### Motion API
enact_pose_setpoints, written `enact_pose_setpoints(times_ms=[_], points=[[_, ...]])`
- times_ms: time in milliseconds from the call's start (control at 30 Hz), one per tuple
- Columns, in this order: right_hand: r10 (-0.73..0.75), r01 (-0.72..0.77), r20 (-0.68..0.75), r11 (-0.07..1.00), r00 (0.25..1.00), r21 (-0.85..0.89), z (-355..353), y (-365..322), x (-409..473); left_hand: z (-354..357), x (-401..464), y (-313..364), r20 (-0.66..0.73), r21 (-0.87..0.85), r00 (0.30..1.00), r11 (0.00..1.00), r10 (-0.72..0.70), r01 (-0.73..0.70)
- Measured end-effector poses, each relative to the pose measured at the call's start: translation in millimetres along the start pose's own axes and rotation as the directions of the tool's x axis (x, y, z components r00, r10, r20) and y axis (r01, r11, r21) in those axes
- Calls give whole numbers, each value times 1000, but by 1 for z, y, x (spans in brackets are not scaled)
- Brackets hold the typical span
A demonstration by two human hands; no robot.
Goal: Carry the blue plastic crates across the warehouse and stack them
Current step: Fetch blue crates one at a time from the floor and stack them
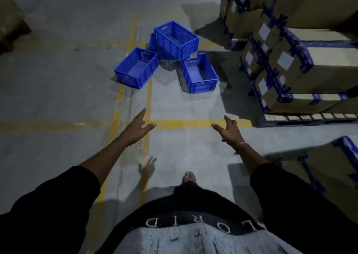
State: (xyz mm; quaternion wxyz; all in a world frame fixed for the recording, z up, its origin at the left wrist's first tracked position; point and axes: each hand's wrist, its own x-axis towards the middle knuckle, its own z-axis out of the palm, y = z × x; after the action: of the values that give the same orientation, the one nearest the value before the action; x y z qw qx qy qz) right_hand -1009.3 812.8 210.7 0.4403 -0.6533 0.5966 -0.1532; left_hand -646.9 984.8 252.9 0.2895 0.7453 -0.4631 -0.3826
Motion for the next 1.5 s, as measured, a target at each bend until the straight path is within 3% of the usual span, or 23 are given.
enact_pose_setpoints(times_ms=[200,400,833,1167,1500], points=[[-8,8,14,1000,1000,-17,-36,-55,130,-27,123,53,-22,-24,1000,1000,12,-12],[8,-5,61,999,998,-49,-46,-92,236,-36,220,65,-7,-56,999,998,-40,39],[42,-39,49,998,998,-53,-5,-212,508,-159,518,71,6,-113,996,990,-84,84],[83,-83,10,996,996,23,23,-309,686,-264,733,98,86,111,996,994,9,-19],[119,-118,-8,989,993,93,18,-391,861,-316,941,132,116,83,993,996,23,-33]])
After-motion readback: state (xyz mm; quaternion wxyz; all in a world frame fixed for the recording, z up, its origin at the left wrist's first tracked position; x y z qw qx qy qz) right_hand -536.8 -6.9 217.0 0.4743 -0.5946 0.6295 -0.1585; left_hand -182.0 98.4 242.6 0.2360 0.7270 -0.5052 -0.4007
